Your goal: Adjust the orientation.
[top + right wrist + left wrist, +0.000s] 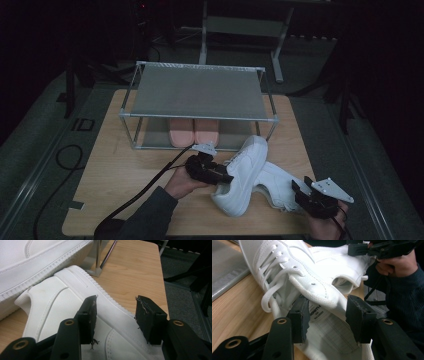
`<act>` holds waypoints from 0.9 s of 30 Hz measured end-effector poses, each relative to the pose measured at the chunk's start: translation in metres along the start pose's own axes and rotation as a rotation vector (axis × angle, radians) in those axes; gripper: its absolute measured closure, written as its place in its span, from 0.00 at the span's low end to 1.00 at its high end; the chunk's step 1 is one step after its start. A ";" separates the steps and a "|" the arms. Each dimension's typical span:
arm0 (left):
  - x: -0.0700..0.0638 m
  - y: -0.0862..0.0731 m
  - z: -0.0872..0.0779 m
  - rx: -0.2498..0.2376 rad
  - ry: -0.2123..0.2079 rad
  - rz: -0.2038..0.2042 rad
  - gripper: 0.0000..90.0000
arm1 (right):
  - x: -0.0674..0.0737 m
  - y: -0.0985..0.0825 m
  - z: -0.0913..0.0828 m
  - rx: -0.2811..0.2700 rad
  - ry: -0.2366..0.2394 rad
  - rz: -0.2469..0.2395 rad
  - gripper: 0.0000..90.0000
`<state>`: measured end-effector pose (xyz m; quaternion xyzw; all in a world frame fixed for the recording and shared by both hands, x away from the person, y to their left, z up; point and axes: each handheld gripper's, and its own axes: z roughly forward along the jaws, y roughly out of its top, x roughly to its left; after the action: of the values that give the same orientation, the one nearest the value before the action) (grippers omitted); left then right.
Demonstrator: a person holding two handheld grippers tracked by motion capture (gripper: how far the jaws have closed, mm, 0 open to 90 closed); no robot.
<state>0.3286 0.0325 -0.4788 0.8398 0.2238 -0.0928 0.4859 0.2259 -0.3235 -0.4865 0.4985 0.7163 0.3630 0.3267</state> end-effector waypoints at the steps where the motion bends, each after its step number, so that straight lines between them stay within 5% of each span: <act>1: 0.000 0.001 0.000 0.001 -0.006 -0.005 0.59 | 0.000 0.000 0.000 0.001 -0.002 -0.003 0.57; 6: -0.002 0.004 0.012 0.016 -0.018 -0.013 0.54 | 0.000 0.000 0.000 0.000 0.000 -0.001 0.57; 16: -0.004 0.007 0.007 -0.005 0.007 -0.036 0.81 | 0.000 0.000 -0.001 0.000 0.004 -0.001 0.57; 22: -0.008 0.007 0.004 0.013 0.044 -0.014 0.88 | -0.001 0.000 -0.001 -0.001 0.005 0.001 0.57; 24: -0.012 0.003 0.002 0.089 0.107 0.030 0.90 | -0.001 0.000 -0.001 -0.003 0.006 0.001 0.57; 27: -0.012 -0.007 -0.008 0.113 0.140 0.038 0.91 | -0.001 0.000 -0.001 -0.002 0.006 0.001 0.57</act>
<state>0.3149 0.0391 -0.4753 0.8745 0.2356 -0.0373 0.4224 0.2253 -0.3249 -0.4864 0.4973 0.7168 0.3653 0.3248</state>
